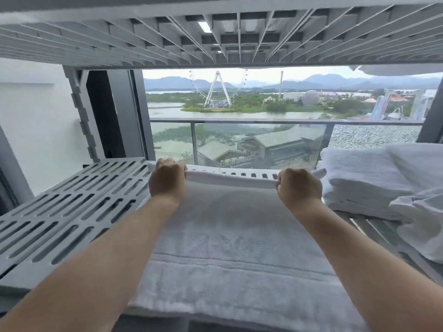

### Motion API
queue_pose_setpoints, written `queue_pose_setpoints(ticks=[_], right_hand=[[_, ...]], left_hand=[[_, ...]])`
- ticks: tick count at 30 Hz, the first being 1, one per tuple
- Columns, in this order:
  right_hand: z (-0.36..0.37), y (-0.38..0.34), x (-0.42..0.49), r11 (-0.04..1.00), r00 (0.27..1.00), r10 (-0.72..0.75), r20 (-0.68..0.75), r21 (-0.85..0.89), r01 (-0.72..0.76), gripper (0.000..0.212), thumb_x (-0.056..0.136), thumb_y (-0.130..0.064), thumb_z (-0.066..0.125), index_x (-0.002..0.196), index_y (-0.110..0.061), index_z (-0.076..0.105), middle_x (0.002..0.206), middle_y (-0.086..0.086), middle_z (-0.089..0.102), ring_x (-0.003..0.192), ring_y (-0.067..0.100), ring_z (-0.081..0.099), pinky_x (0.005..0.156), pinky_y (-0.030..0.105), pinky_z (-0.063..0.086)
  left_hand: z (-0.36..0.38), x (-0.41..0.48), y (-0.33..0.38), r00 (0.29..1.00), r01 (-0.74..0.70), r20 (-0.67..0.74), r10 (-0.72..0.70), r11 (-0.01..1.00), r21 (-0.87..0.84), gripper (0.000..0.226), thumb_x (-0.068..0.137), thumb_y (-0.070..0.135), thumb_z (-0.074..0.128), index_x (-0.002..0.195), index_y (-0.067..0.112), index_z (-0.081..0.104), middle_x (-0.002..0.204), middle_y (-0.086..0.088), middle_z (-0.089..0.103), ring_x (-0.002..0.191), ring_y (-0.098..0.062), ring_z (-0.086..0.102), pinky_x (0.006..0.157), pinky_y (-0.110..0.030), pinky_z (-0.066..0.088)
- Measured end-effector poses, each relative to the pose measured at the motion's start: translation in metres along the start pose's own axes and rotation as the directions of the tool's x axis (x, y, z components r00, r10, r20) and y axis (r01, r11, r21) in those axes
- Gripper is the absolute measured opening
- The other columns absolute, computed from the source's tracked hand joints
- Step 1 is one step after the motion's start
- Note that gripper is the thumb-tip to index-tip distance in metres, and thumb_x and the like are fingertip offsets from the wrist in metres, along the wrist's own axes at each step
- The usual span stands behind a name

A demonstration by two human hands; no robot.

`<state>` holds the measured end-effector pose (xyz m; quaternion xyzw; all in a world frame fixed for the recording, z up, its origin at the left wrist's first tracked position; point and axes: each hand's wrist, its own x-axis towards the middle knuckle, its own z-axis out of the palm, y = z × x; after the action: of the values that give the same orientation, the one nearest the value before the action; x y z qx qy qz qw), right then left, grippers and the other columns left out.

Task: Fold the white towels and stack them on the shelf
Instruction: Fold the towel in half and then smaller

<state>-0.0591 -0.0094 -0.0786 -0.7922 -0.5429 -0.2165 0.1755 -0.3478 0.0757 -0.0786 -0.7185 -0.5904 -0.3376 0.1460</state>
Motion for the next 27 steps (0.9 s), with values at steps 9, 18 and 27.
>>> queue_pose_setpoints(ticks=[9, 18, 27], right_hand=[[-0.024, -0.003, -0.077, 0.976, 0.998, -0.018, 0.06, -0.217, 0.03, 0.026, 0.087, -0.011, 0.054, 0.098, -0.024, 0.074, 0.1, 0.001, 0.069, 0.107, 0.026, 0.055, 0.095, 0.039, 0.038], [-0.01, 0.009, -0.101, 0.995, 0.992, 0.072, 0.102, 0.058, -0.078, 0.023, 0.095, -0.007, 0.053, 0.105, -0.018, 0.071, 0.092, 0.003, 0.063, 0.089, 0.023, 0.058, 0.075, 0.035, 0.051], [-0.007, 0.008, -0.103, 0.996, 0.991, 0.052, -0.127, 0.079, -0.042, 0.019, 0.081, 0.0, 0.057, 0.084, -0.01, 0.073, 0.083, 0.009, 0.066, 0.086, 0.03, 0.061, 0.07, 0.031, 0.033]], left_hand=[[-0.033, -0.065, -0.01, 0.992, 0.019, 0.128, -0.017, 1.0, -0.02, 0.024, 0.091, 0.001, 0.052, 0.096, 0.015, 0.07, 0.096, -0.009, 0.059, 0.099, -0.029, 0.057, 0.067, -0.039, 0.052], [-0.023, -0.095, -0.01, 0.991, 0.027, 0.129, -0.04, 0.995, 0.098, 0.012, 0.09, 0.015, 0.063, 0.091, 0.022, 0.072, 0.084, 0.003, 0.068, 0.092, -0.02, 0.053, 0.085, -0.034, 0.047], [-0.019, -0.094, -0.014, 0.987, 0.152, 0.064, -0.146, 0.982, -0.11, 0.026, 0.085, -0.001, 0.054, 0.092, 0.018, 0.071, 0.087, -0.004, 0.067, 0.083, -0.022, 0.058, 0.085, -0.036, 0.05]])
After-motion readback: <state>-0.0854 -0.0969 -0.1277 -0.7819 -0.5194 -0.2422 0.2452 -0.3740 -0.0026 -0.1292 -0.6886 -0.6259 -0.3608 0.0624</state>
